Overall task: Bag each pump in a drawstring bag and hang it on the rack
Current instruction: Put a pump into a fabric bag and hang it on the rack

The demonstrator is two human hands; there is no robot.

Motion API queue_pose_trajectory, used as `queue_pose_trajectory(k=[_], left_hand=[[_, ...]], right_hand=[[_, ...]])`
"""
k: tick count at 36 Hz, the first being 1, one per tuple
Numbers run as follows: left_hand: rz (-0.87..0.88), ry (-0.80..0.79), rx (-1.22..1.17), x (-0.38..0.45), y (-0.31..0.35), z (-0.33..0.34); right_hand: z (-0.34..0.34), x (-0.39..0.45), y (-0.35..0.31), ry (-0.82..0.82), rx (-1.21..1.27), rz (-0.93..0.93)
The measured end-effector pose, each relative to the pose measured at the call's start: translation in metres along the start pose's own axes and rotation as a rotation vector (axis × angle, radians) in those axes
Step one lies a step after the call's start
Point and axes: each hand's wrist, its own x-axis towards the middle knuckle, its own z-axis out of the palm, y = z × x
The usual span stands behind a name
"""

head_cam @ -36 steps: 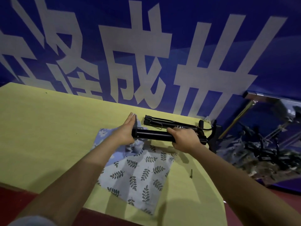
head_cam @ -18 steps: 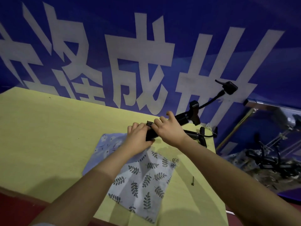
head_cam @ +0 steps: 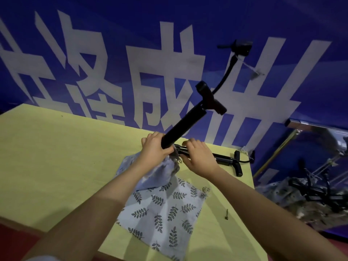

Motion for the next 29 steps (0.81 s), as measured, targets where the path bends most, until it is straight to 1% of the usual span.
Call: queue_pose_trajectory(k=[1, 3, 5, 6, 8, 11, 12, 15, 20, 22, 26, 29], left_hand=[[-0.008, 0.011, -0.029, 0.000, 0.002, -0.003], [-0.015, 0.021, -0.079, -0.001, 0.005, -0.010], [-0.013, 0.022, -0.109, -0.002, 0.007, -0.017], [-0.014, 0.027, -0.114, -0.003, 0.008, -0.021], [-0.021, 0.045, -0.127, -0.003, 0.007, -0.027], [-0.049, 0.095, -0.141, -0.006, 0.001, -0.030], [-0.060, 0.121, -0.138, -0.008, -0.002, -0.029], [-0.121, 0.197, -0.162, -0.013, -0.008, -0.022], [-0.179, 0.226, -0.200, -0.020, -0.012, -0.009], [-0.200, 0.227, -0.199, -0.020, -0.013, -0.005], [-0.208, 0.206, -0.165, -0.019, -0.013, 0.004], [-0.204, 0.187, -0.148, -0.018, -0.012, 0.010]], right_hand=[[0.001, 0.004, -0.003, -0.089, 0.053, 0.100], [0.003, 0.012, -0.010, -0.159, 0.166, 0.231], [0.005, 0.019, -0.015, -0.210, 0.222, 0.278], [0.005, 0.023, -0.018, -0.233, 0.234, 0.272], [0.004, 0.028, -0.020, -0.243, 0.320, 0.312], [-0.005, 0.030, -0.020, -0.222, 0.613, 0.412], [-0.009, 0.029, -0.018, -0.209, 0.673, 0.420], [-0.019, 0.026, -0.013, -0.212, 0.763, 0.407], [-0.026, 0.022, -0.002, -0.194, 0.885, 0.431], [-0.031, 0.020, 0.002, -0.167, 0.933, 0.449], [-0.042, 0.023, 0.001, -0.072, 1.163, 0.493], [-0.050, 0.033, -0.005, -0.030, 1.244, 0.485]])
